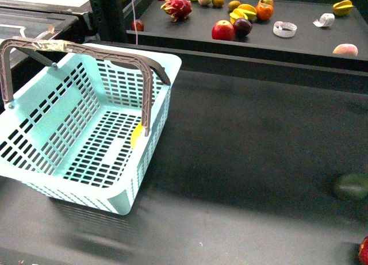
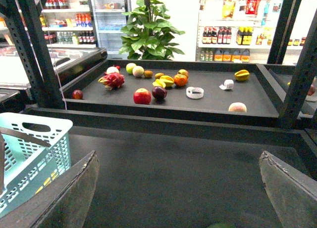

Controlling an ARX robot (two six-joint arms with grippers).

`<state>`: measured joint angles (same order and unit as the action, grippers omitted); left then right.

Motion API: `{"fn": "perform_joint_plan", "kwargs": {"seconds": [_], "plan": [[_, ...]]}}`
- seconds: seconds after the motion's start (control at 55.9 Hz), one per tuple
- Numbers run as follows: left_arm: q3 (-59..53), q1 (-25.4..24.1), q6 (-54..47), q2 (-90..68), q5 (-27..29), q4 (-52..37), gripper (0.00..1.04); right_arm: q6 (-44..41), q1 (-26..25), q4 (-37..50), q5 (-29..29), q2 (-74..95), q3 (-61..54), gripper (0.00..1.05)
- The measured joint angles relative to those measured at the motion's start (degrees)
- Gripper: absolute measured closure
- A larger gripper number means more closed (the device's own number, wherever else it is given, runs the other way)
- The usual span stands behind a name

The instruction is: Pick mango with right arm and hold basket with left

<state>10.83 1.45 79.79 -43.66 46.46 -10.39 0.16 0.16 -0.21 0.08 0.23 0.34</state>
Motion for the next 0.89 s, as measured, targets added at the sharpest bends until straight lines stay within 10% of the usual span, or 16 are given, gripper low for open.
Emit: {"fn": "perform_joint_plan", "kwargs": {"seconds": [0.393, 0.536, 0.59, 0.894], "plan": [[-1.7, -4.0, 1.3, 12.2, 2.4, 11.1, 0.08, 0.0, 0.0, 0.0, 0.0, 0.0, 0.0, 0.08], [-9.0, -13.2, -38.6, 20.1, -44.9, -11.3, 0.36, 0.0, 0.0, 0.0, 0.0, 0.0, 0.0, 0.08], [-9.0, -12.3, -51.6, 22.9, -54.0, -10.8, 0.47, 0.0, 0.0, 0.0, -0.1, 0.0, 0.0, 0.08], [-9.1, -1.7, -74.2, 31.1, -46.6, -2.4, 1.03, 0.0, 0.0, 0.0, 0.0, 0.0, 0.0, 0.08]]}}
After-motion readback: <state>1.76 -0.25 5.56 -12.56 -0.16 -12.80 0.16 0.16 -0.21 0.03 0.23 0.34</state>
